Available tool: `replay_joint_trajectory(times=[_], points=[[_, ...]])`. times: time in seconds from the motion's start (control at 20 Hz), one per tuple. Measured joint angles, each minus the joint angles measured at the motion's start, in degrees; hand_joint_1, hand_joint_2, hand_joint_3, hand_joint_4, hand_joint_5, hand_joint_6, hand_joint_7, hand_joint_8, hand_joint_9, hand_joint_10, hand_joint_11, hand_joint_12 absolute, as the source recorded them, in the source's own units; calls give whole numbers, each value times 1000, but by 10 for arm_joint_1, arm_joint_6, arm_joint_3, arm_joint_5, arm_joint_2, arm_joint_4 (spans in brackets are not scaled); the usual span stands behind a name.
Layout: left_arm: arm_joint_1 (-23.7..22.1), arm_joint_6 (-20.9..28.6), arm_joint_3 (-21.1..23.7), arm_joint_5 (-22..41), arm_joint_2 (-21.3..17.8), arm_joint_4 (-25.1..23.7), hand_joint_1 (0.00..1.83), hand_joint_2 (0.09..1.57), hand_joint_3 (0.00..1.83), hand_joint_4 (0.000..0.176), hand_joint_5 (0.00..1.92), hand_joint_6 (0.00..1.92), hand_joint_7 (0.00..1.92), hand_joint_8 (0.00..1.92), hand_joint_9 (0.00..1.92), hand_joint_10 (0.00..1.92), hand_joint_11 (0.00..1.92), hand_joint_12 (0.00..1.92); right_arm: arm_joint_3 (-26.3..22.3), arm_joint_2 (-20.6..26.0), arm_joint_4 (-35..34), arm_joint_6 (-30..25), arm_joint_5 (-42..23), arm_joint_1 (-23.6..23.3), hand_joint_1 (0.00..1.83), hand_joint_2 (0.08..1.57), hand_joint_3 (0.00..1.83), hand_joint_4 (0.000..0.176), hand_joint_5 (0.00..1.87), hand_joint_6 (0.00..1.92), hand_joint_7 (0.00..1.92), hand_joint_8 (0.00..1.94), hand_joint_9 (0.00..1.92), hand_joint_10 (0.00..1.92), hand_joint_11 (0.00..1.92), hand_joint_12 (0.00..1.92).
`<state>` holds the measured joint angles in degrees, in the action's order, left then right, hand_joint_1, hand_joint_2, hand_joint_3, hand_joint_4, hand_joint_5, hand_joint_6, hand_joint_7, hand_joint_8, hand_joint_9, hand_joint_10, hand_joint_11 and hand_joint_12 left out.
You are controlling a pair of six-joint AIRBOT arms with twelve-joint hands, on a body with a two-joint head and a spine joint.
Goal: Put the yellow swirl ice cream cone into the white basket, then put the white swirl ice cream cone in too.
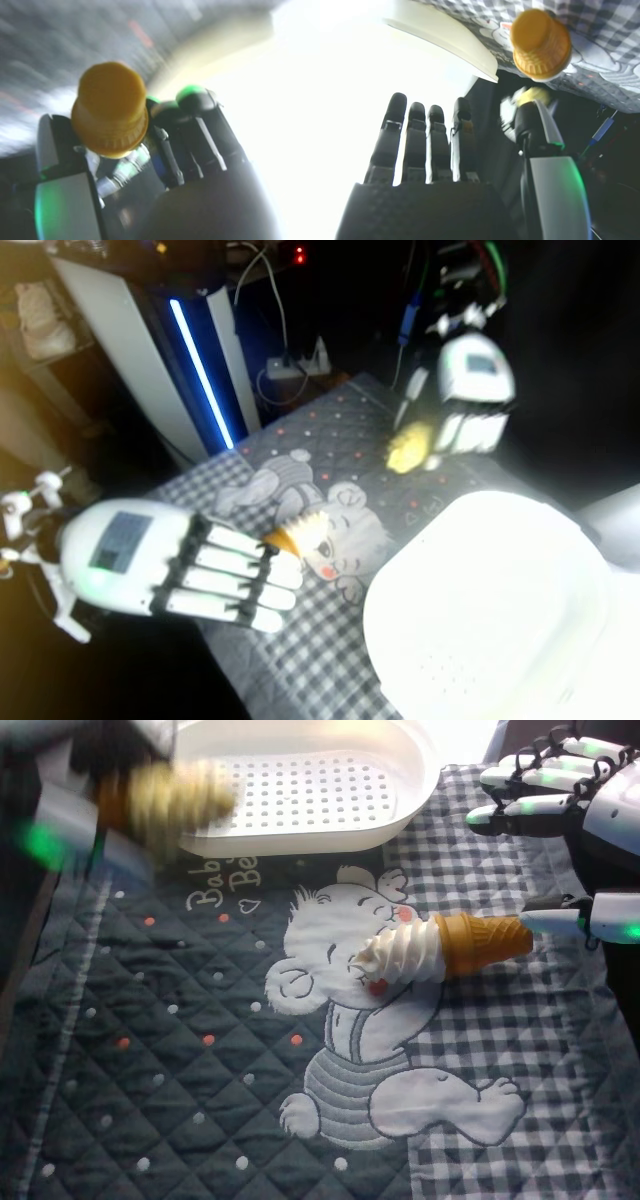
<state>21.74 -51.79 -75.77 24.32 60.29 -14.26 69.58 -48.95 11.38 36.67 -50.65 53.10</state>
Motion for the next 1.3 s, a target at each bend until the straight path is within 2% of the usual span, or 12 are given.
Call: replay_joint_trajectory(times=[0.15,0.3,0.35,0.45,0.6,0.7,0.8,0.95,1.1,1.15,1.25,1.3], points=[[-53,-21,-78,-39,72,16,1204,1010,0,0,1220,566,1017,805,989,1059,848,1336,6,-8,0,0,-5,0,639,1162,2,19,453,3,224,3,216,7,46,669],[-68,-23,-189,-135,164,34,1277,1065,5,0,1316,149,987,1181,968,866,699,1417,18,-27,10,0,-4,-2,599,1167,3,0,469,6,232,5,220,6,64,661],[-69,-23,-217,-166,187,36,1228,992,10,0,1372,204,950,994,938,1180,820,1572,20,-31,19,0,1,-8,627,1168,2,0,472,5,230,3,217,3,69,658],[-71,-23,-266,-208,228,40,1206,996,1,0,1277,443,983,685,884,1195,860,1490,23,-37,22,0,-1,-19,696,1146,0,37,461,1,212,1,215,3,57,650],[-70,-23,-315,-253,264,43,1027,865,0,0,824,27,923,85,851,504,595,1273,26,-49,33,0,-9,-27,645,1139,0,52,467,2,216,2,230,6,60,637],[-64,-23,-315,-257,264,46,927,881,0,67,582,0,729,4,700,356,394,1227,26,-49,38,-2,-11,-30,613,1150,0,57,461,1,199,0,199,0,56,543],[-64,-23,-303,-254,256,47,892,887,0,90,493,4,652,0,664,146,373,951,26,-49,34,-9,-23,-30,578,1175,0,52,461,0,188,2,187,1,95,411],[-64,-23,-231,-210,208,47,833,911,0,129,414,0,569,0,590,8,240,866,26,-50,34,-24,-45,-33,531,1181,1,100,420,0,214,0,209,0,116,359],[-60,-10,-131,-106,128,49,809,947,9,113,410,5,517,0,556,0,327,825,26,-49,30,-52,-79,-44,517,1157,0,91,432,0,313,0,302,1,222,144],[-47,8,-110,-59,99,49,835,965,1,98,420,1,485,0,507,0,224,827,27,-50,31,-58,-88,-51,494,1139,1,123,438,0,346,0,321,0,247,101],[-16,47,-51,27,36,43,835,972,0,50,462,1,498,1,522,5,134,1013,28,-54,38,-62,-99,-58,613,1149,3,74,457,5,401,13,334,2,270,93],[1,54,-30,57,15,53,871,963,0,32,478,1,488,0,483,0,38,1131,36,-58,48,-70,-99,-58,538,1147,2,85,469,7,437,20,369,13,308,109]])
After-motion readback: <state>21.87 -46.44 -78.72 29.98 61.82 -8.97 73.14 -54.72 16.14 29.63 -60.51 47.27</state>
